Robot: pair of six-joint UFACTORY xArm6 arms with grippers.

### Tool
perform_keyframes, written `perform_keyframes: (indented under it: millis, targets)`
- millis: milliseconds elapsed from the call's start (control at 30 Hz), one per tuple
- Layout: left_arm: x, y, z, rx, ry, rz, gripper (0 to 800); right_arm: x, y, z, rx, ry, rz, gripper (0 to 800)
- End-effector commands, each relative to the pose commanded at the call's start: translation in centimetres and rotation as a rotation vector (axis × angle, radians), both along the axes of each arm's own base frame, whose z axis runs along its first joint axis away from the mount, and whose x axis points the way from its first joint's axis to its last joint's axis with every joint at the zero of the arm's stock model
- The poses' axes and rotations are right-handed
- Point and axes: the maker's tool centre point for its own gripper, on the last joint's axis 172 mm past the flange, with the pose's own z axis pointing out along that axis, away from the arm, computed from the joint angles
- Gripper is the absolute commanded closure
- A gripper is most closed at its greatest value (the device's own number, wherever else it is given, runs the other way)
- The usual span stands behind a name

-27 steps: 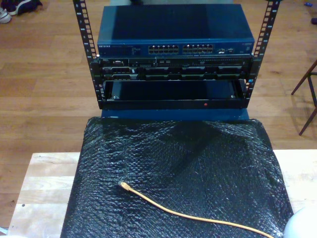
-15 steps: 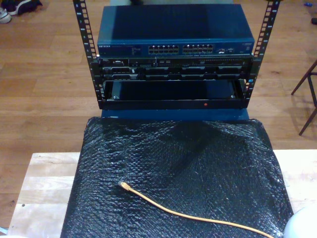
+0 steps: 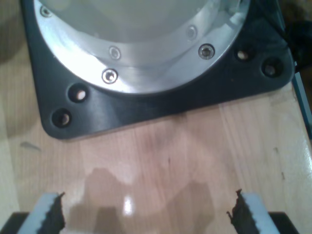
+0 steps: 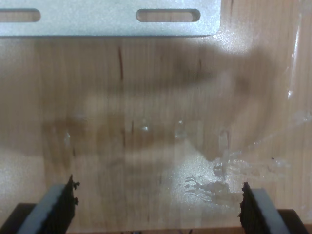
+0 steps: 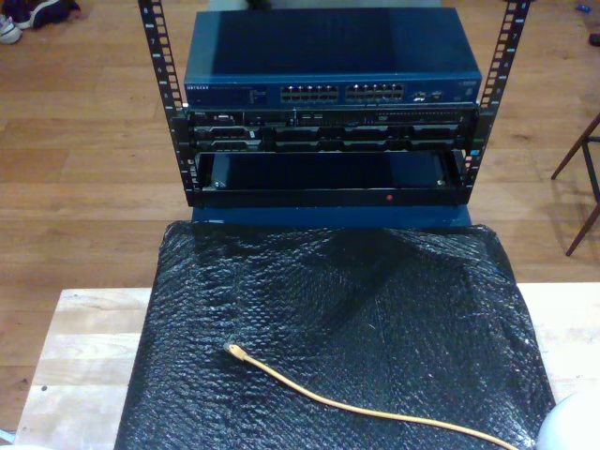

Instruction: Grab the cable and plug it in

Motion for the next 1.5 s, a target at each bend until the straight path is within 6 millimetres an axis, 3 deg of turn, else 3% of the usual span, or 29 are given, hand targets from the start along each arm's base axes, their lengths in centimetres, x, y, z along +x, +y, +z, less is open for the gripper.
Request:
perform_keyframes:
  millis: [1500]
  targets:
    - [-0.01,-0.08,0.02,-0.003,0.000,0.000,0,0.05,-0.50,0.43,-0.008,0.000,0.000,0]
